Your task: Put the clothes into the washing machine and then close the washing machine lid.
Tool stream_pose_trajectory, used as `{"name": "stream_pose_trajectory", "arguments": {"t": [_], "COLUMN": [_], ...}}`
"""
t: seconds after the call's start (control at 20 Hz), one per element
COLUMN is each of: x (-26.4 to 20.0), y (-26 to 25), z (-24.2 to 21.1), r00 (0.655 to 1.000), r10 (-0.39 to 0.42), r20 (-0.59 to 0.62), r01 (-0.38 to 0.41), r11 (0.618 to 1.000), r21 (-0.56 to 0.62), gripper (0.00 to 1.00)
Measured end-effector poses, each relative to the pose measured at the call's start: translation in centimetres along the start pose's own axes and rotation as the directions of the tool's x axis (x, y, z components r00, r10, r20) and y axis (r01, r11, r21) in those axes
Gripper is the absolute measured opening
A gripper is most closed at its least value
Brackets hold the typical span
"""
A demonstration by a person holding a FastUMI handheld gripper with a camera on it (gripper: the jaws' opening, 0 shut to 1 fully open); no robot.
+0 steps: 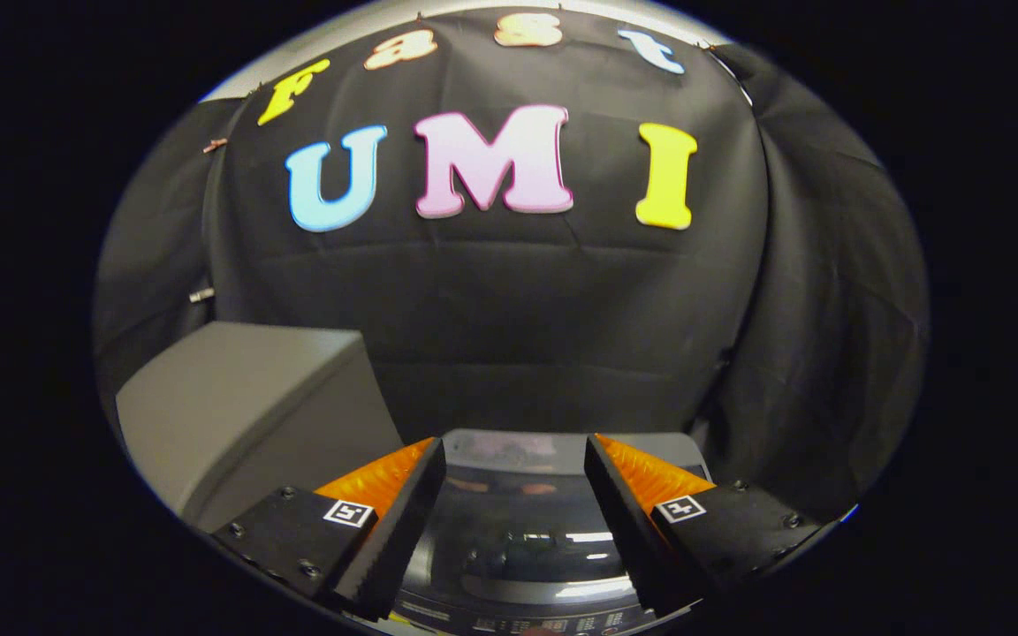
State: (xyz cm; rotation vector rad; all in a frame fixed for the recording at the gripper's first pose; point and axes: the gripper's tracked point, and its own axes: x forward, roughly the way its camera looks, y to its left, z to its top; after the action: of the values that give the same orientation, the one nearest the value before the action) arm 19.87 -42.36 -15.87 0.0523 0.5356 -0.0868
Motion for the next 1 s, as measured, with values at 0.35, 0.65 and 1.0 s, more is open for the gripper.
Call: {"name": "stream_pose_trajectory", "arguments": {"t": [0.35,0.65,1.0], "x": [-8.8,-14.2,-14.1], "y": [5.9,10.2,11.2], "z": [12.1,15.2,14.6], "r00": [0.943,0.885,0.89], "r10": [0.01,0.047,0.066], "r20": [0.333,0.463,0.452], "r01": [-0.013,-0.045,-0.063], "r11": [1.0,0.999,0.998], "r21": [0.007,-0.015,-0.022], "gripper": [0.99,0.99,0.99]}}
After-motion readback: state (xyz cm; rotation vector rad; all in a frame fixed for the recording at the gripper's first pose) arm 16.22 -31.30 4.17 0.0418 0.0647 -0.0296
